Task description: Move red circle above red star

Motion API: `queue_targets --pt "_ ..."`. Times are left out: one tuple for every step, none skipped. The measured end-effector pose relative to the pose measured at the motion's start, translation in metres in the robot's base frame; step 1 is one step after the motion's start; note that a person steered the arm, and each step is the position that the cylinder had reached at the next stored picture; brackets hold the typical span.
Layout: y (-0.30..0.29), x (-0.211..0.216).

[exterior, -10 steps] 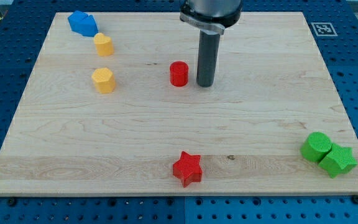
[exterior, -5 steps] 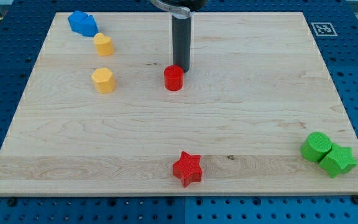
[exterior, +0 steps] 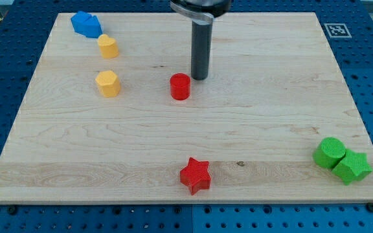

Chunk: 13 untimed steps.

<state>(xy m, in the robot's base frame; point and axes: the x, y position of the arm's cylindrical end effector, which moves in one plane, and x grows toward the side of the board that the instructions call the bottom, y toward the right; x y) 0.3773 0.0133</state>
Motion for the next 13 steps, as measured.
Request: queue_targets --pt "-0.016 -0.012" --pt "-0.03 -0.009" --pt "-0.031 0.008" --pt "-0.031 0.032" --pt "-0.03 0.055" --pt "-0.029 0.079" --pt "-0.027 0.099" --pt "-0.027 0.108" --pt "-0.027 0.111" --pt "-0.027 0.119" --pt "-0.027 0.13" --pt "-0.027 0.142" --pt "-0.027 0.152"
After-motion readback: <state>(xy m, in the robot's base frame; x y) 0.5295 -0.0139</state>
